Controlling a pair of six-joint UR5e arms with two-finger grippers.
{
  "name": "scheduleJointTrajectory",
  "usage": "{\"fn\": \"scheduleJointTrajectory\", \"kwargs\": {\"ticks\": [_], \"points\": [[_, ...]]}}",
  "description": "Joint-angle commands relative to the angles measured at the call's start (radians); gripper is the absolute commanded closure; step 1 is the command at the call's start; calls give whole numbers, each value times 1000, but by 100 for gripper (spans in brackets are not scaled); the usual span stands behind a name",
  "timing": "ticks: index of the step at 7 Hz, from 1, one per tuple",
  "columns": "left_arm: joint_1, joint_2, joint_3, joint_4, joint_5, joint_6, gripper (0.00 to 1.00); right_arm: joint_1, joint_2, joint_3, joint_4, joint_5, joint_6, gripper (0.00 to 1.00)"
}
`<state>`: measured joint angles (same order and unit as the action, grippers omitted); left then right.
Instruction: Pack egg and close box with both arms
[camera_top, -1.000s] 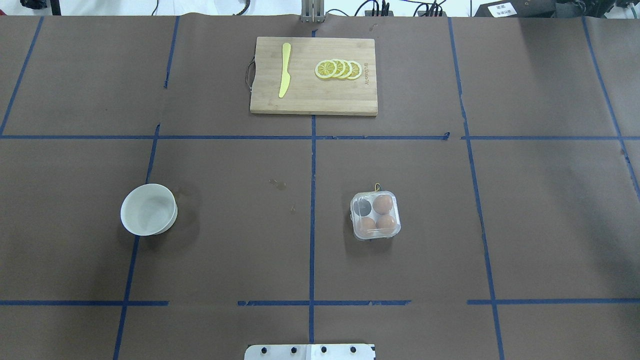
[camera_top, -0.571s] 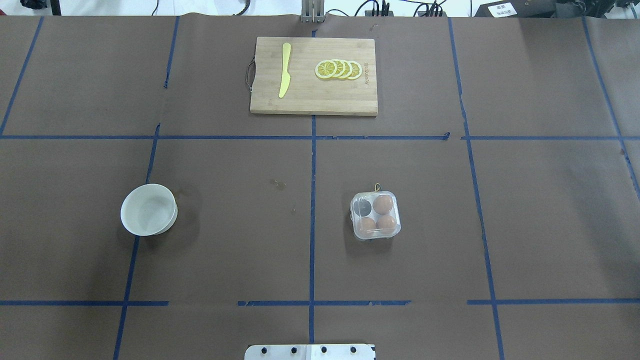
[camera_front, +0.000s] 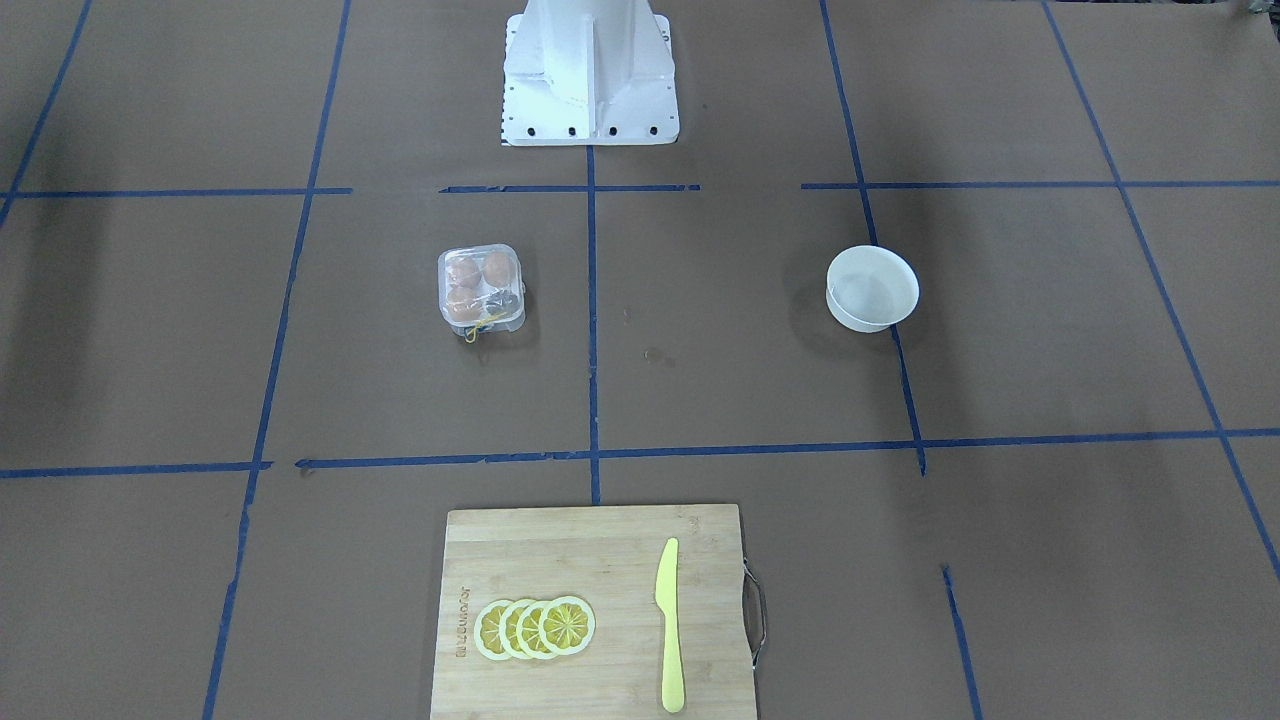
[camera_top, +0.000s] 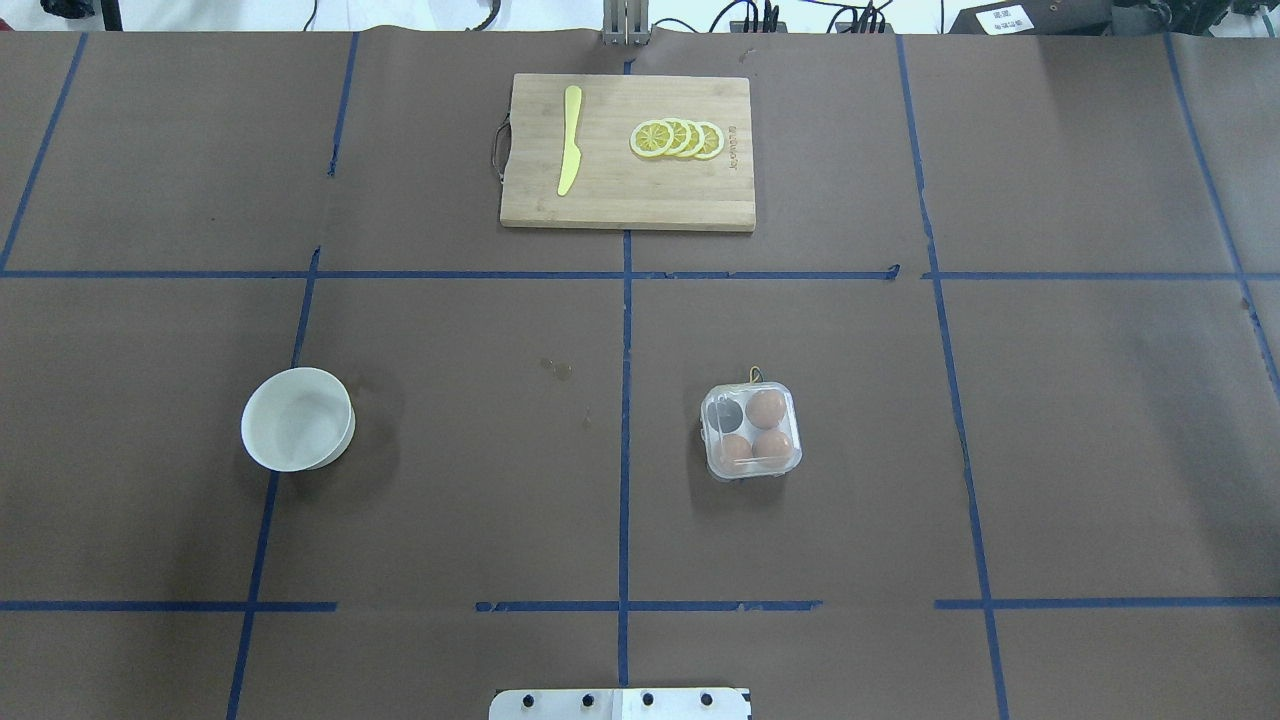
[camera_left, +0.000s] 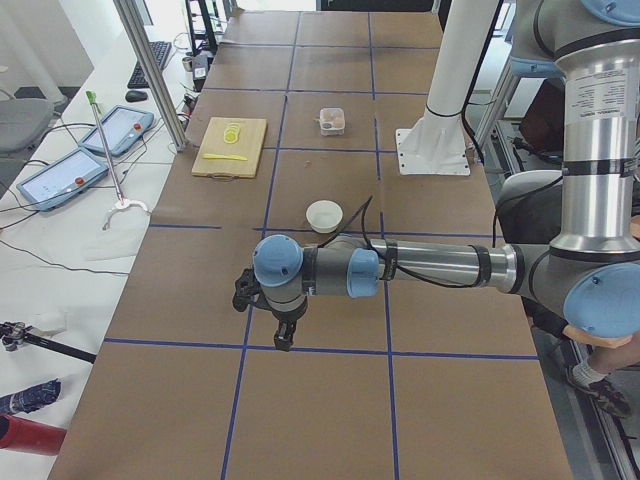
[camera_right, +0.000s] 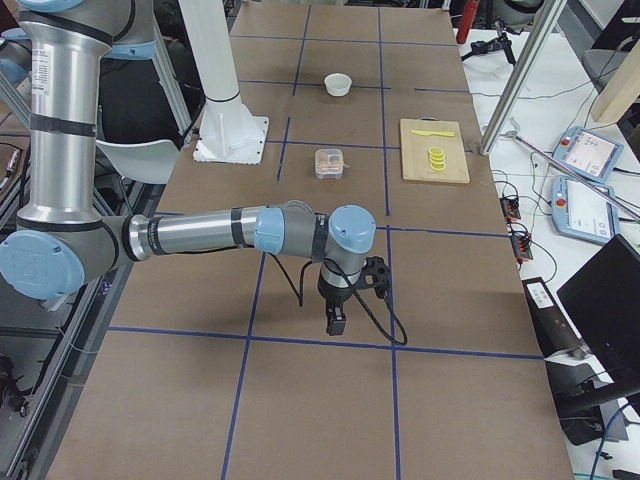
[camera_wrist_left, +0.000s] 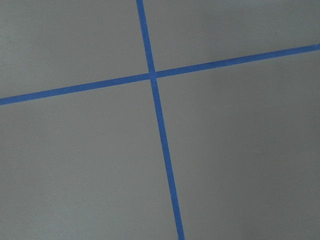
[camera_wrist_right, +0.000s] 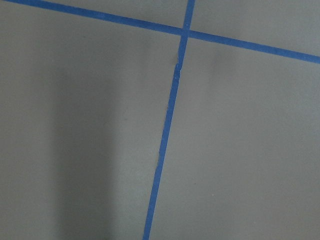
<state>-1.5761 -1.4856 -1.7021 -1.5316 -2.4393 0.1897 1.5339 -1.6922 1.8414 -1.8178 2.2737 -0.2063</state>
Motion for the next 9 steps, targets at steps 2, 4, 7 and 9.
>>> {"fn": "scheduleJointTrajectory", "kwargs": {"ticks": [2,4,7,9], "points": [[-1,4,-7,-4,3,-1,0,0,3,-1,0,1,1,0],[-1,7,-5,-4,5,-1,0,-1,2,-2,0,1,1,0],[-5,7,-7,-4,5,-1,0,-1,-15,-48,50,-2,-2,0],[-5,7,-7,-4,5,-1,0,-1,-14,-51,51,0,-1,0]]}}
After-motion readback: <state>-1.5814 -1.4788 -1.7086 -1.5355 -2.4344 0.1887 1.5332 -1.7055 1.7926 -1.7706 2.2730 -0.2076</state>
